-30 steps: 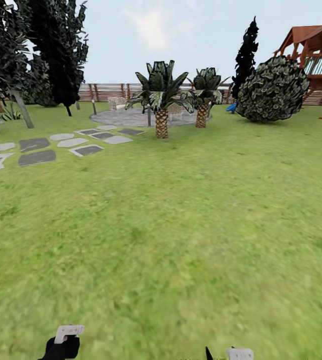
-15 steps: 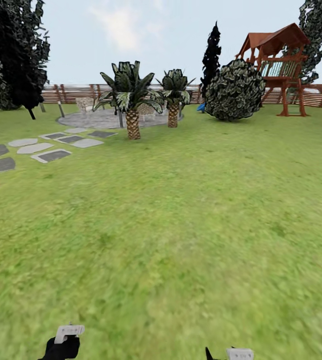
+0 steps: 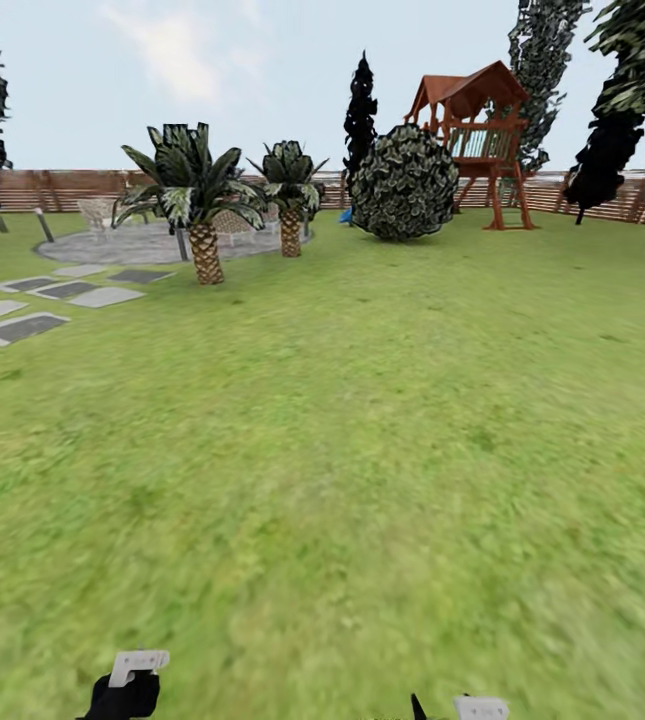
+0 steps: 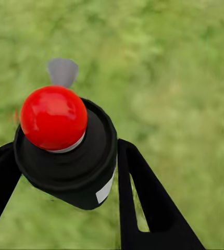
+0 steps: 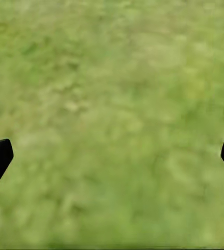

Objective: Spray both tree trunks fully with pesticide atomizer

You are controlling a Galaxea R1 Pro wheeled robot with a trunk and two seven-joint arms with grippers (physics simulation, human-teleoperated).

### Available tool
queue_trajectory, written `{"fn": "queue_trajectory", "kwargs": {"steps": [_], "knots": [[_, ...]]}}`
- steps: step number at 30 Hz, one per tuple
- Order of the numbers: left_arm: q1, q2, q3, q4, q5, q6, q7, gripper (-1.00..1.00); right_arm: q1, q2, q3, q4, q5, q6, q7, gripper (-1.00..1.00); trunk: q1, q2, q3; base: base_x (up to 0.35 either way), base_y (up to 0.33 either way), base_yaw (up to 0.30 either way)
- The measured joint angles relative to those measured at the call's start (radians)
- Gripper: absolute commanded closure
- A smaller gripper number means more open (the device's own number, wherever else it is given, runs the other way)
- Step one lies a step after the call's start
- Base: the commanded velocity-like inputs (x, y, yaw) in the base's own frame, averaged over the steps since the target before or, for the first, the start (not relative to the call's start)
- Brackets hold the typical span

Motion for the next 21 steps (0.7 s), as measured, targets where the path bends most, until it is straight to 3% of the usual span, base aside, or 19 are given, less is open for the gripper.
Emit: {"fn": "queue_trajectory", "kwargs": {"steps": [21], "knots": [[0.000,0.001,0.000,0.000,0.000,0.000,0.000,1.00,0.000,0.000,0.000,0.000,0.000,0.000,0.000,-1.00,0.000,0.000,0.009,0.000,-0.272,-0.300]]}}
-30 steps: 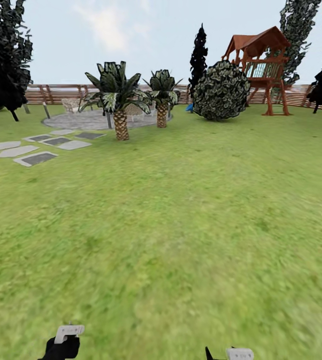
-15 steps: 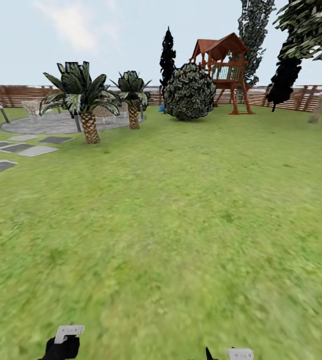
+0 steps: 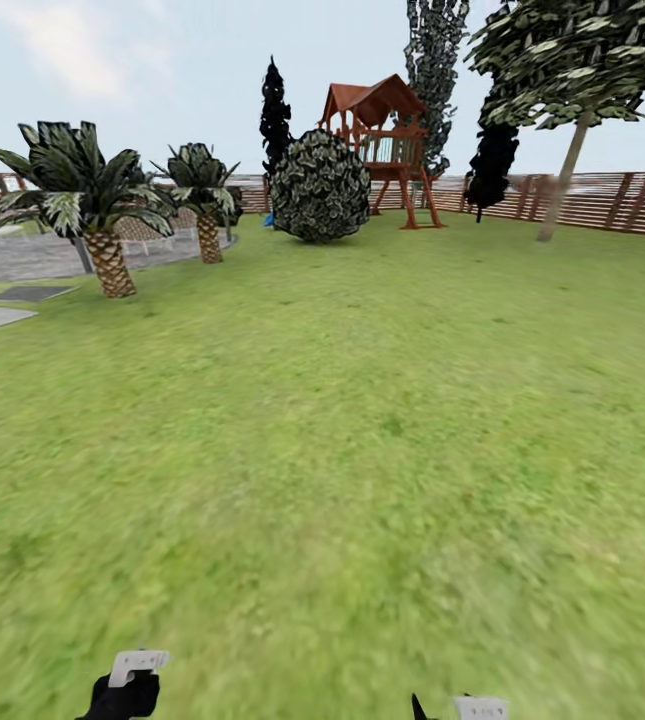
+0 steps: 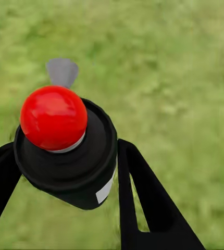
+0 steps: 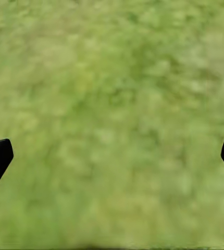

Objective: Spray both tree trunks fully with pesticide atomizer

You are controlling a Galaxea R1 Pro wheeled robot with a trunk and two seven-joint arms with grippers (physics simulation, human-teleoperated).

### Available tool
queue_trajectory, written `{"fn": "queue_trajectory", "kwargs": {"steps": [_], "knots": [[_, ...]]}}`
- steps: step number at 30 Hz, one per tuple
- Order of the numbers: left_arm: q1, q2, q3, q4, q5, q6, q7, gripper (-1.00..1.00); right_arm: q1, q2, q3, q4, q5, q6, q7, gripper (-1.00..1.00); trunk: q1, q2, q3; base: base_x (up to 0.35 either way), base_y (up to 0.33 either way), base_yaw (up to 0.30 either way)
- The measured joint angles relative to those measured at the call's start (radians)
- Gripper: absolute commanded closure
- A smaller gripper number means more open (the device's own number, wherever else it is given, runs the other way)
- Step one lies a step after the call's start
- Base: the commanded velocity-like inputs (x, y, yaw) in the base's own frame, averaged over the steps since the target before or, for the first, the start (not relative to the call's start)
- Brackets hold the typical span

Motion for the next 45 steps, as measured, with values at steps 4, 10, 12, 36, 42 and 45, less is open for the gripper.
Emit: {"fn": "queue_trajectory", "kwargs": {"steps": [4,10,12,36,42,45], "knots": [[0.000,0.000,0.000,0.000,0.000,0.000,0.000,1.00,0.000,0.000,0.000,0.000,0.000,0.000,0.000,-1.00,0.000,0.000,0.002,0.000,-0.272,-0.300],[0.000,0.000,0.000,0.000,0.000,0.000,0.000,1.00,0.000,0.000,0.000,0.000,0.000,0.000,0.000,-1.00,0.000,0.000,0.004,0.000,-0.272,-0.300],[0.000,-0.001,0.000,0.000,0.000,0.000,0.000,1.00,0.000,0.000,0.000,0.000,0.000,0.000,0.000,-1.00,0.000,0.000,0.005,0.000,-0.272,-0.300],[0.000,0.000,0.000,0.000,0.000,0.000,0.000,1.00,0.000,0.000,0.000,0.000,0.000,0.000,0.000,-1.00,0.000,0.000,0.016,0.000,-0.272,-0.300],[0.000,0.000,0.000,0.000,0.000,0.000,0.000,1.00,0.000,0.000,0.000,0.000,0.000,0.000,0.000,-1.00,0.000,0.000,0.018,0.000,-0.272,-0.300],[0.000,0.000,0.000,0.000,0.000,0.000,0.000,1.00,0.000,0.000,0.000,0.000,0.000,0.000,0.000,-1.00,0.000,0.000,0.020,0.000,-0.272,-0.300]]}}
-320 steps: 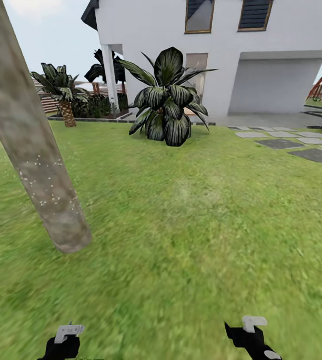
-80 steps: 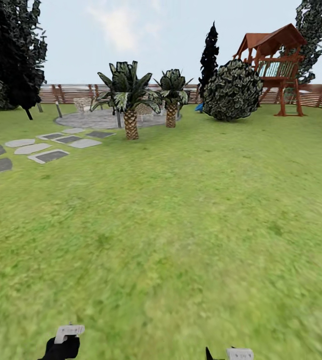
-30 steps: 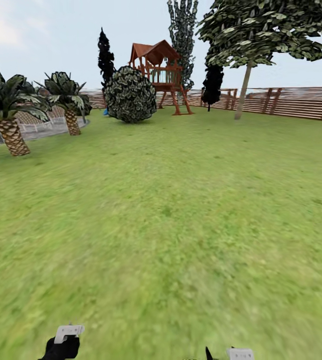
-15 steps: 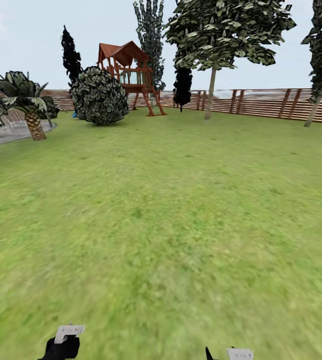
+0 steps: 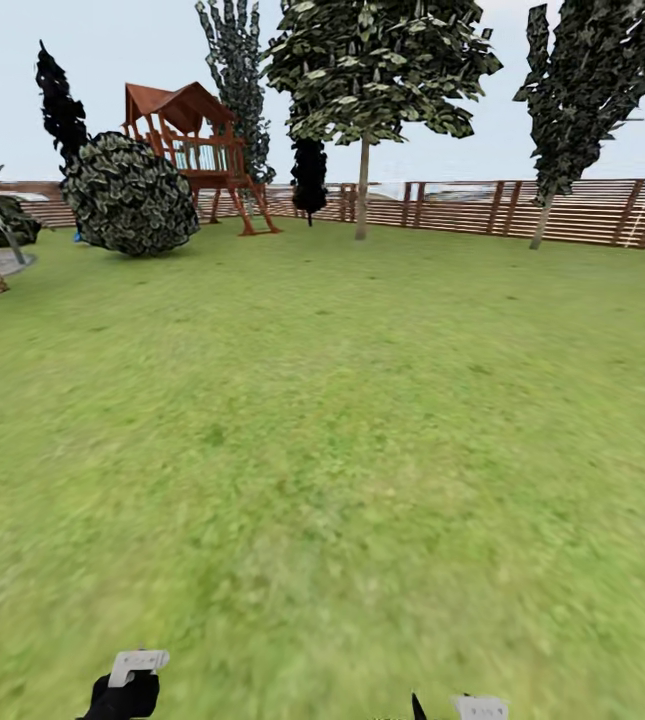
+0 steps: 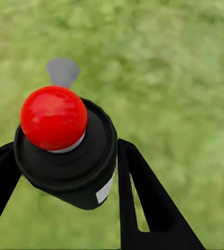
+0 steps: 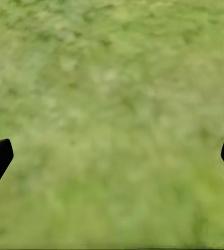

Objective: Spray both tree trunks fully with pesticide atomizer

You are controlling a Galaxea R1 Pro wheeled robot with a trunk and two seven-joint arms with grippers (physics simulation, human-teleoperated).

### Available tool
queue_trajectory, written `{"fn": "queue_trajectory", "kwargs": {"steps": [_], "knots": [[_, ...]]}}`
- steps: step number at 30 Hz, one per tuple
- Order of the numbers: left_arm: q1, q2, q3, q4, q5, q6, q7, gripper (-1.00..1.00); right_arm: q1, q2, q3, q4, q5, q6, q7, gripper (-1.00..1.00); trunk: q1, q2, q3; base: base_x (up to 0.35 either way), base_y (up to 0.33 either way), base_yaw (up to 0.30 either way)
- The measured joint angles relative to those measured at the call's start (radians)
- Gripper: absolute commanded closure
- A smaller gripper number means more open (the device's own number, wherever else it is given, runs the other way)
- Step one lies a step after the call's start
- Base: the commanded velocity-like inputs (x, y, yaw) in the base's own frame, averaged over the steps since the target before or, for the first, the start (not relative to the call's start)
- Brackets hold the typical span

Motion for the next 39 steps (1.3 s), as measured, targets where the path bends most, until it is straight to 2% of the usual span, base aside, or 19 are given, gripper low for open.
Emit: {"fn": "queue_trajectory", "kwargs": {"steps": [8,15,19,30,34,36,39], "knots": [[0.000,0.000,0.000,0.000,0.000,0.000,0.000,1.00,0.000,0.000,0.000,0.000,0.000,0.000,0.000,-1.00,0.000,0.000,0.004,0.000,-0.246,-0.300],[0.000,0.002,0.001,0.000,0.000,0.001,0.000,1.00,0.000,0.000,0.000,0.000,0.000,0.000,0.000,-1.00,0.000,0.000,0.007,0.014,-0.022,-0.300],[0.000,0.002,0.001,-0.001,0.000,0.001,0.000,1.00,0.000,0.000,0.000,0.000,0.000,0.000,-0.001,-1.00,0.000,0.000,0.008,0.272,0.000,-0.204],[0.000,0.002,0.006,-0.010,0.003,0.003,0.001,1.00,0.000,-0.003,-0.002,-0.001,0.000,-0.003,-0.008,-1.00,0.000,0.000,0.008,0.336,0.000,-0.008],[-0.012,0.002,0.053,-0.051,0.050,0.003,0.000,1.00,0.000,-0.003,-0.002,-0.021,0.001,-0.002,-0.008,-1.00,0.000,0.000,0.009,0.337,0.000,0.000],[-0.011,0.000,0.061,-0.105,0.065,0.005,0.000,1.00,0.000,-0.004,-0.002,-0.080,0.002,-0.002,-0.008,-1.00,0.000,0.000,0.008,0.337,0.000,0.000],[-0.005,-0.010,0.057,-0.120,0.077,0.003,-0.001,1.00,0.000,-0.005,0.004,-0.111,0.008,-0.003,-0.003,-1.00,0.000,0.000,0.008,0.337,0.000,0.000]]}}
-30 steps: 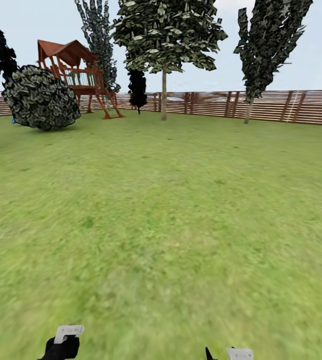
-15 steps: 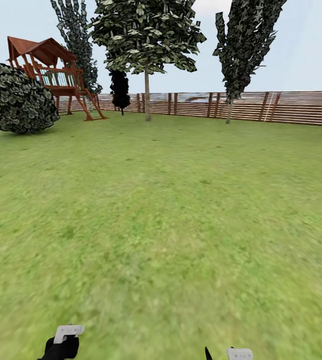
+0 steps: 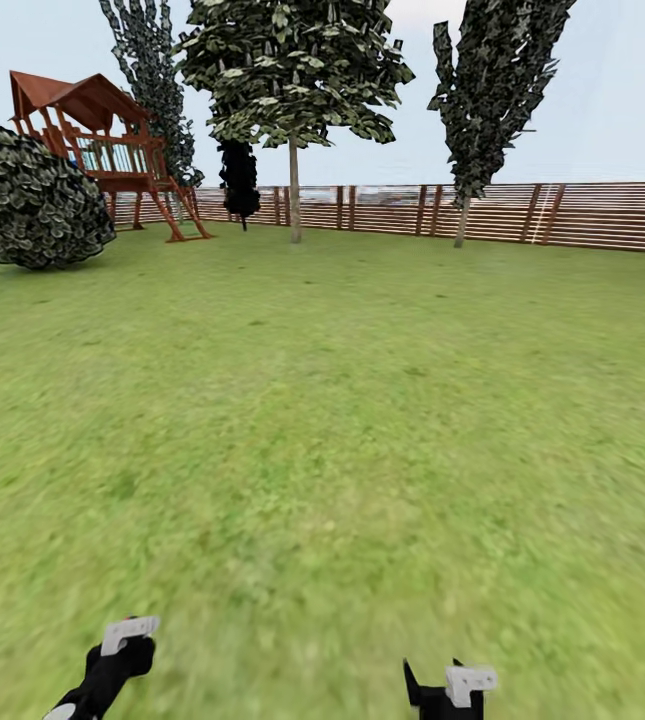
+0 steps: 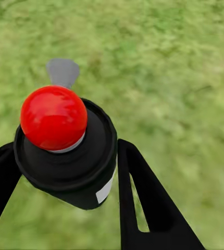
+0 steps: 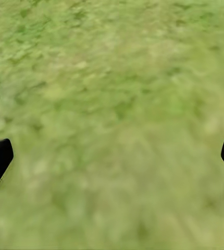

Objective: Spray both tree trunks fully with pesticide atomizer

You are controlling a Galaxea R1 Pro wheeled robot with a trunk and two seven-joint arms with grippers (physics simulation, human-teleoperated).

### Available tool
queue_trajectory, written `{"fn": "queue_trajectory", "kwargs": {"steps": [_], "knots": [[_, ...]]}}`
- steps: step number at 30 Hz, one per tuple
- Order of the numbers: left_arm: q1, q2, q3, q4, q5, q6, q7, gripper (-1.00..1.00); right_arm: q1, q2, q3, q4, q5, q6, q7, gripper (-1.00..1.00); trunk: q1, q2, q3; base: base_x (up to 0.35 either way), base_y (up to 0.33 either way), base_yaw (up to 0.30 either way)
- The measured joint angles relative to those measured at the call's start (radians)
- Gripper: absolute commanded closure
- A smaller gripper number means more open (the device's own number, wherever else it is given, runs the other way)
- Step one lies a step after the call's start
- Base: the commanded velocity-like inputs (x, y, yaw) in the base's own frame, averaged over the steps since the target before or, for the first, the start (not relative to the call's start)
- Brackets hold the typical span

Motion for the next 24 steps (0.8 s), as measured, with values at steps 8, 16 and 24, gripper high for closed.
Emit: {"fn": "queue_trajectory", "kwargs": {"steps": [8,16,24], "knots": [[0.001,0.002,0.003,-0.091,0.008,-0.001,-0.001,1.00,0.000,-0.027,-0.001,-0.002,0.019,0.001,-0.003,-1.00,0.000,0.000,0.000,0.337,0.000,0.000],[0.002,-0.019,-0.009,-0.103,-0.004,0.003,-0.005,1.00,0.000,-0.031,0.002,-0.002,0.021,0.001,-0.002,-1.00,0.000,0.000,0.000,0.337,0.000,0.000],[0.002,-0.017,-0.008,-0.103,-0.003,0.003,-0.005,1.00,0.000,-0.031,-0.001,-0.002,0.017,0.001,-0.004,-1.00,0.000,0.000,0.000,0.337,0.027,0.000]]}}
